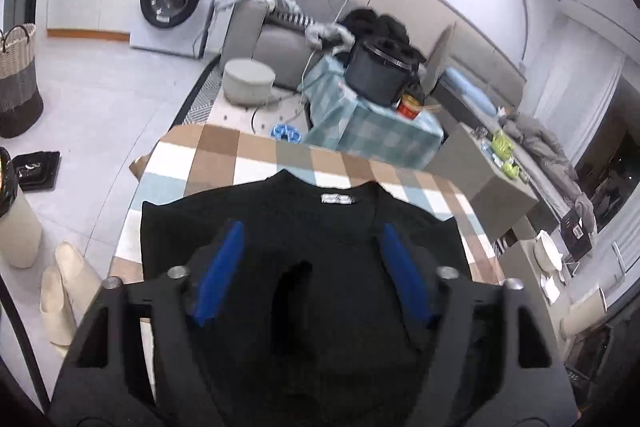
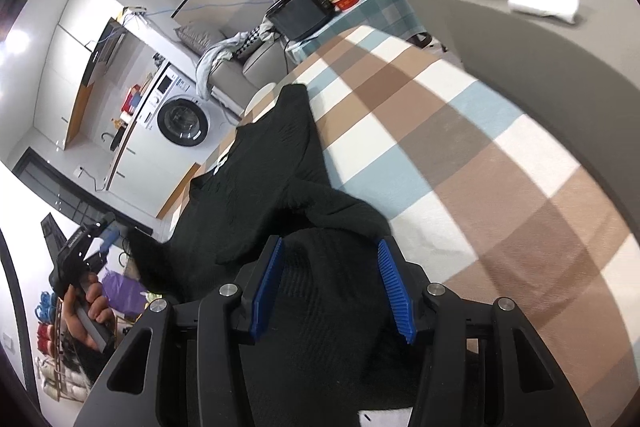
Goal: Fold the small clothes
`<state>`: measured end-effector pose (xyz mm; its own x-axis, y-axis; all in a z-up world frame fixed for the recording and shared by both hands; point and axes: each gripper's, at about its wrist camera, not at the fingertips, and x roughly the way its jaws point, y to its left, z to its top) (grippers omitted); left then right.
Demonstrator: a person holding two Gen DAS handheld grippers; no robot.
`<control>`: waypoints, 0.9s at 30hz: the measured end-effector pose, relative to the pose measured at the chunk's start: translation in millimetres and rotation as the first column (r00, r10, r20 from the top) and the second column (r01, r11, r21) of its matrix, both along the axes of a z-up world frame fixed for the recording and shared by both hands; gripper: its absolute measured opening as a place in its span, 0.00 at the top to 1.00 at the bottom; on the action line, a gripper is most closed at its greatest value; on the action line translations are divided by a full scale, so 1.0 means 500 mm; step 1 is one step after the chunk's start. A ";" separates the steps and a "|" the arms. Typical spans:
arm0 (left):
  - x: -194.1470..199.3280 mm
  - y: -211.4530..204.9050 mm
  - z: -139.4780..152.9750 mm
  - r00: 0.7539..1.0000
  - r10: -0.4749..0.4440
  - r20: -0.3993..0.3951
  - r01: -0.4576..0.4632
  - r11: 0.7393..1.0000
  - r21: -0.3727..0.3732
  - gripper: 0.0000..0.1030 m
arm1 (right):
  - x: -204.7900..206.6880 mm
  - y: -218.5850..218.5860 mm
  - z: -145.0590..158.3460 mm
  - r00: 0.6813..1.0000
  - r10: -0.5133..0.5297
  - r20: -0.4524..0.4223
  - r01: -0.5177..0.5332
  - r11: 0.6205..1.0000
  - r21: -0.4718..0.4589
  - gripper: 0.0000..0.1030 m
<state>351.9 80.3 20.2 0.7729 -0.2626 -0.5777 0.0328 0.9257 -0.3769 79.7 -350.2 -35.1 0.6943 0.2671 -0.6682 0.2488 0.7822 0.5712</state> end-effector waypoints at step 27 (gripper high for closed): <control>-0.546 0.152 -0.225 0.928 0.289 -0.236 -0.252 0.952 0.172 0.21 | -0.058 0.011 -0.039 0.921 0.354 -0.161 -0.377 0.914 -0.147 0.34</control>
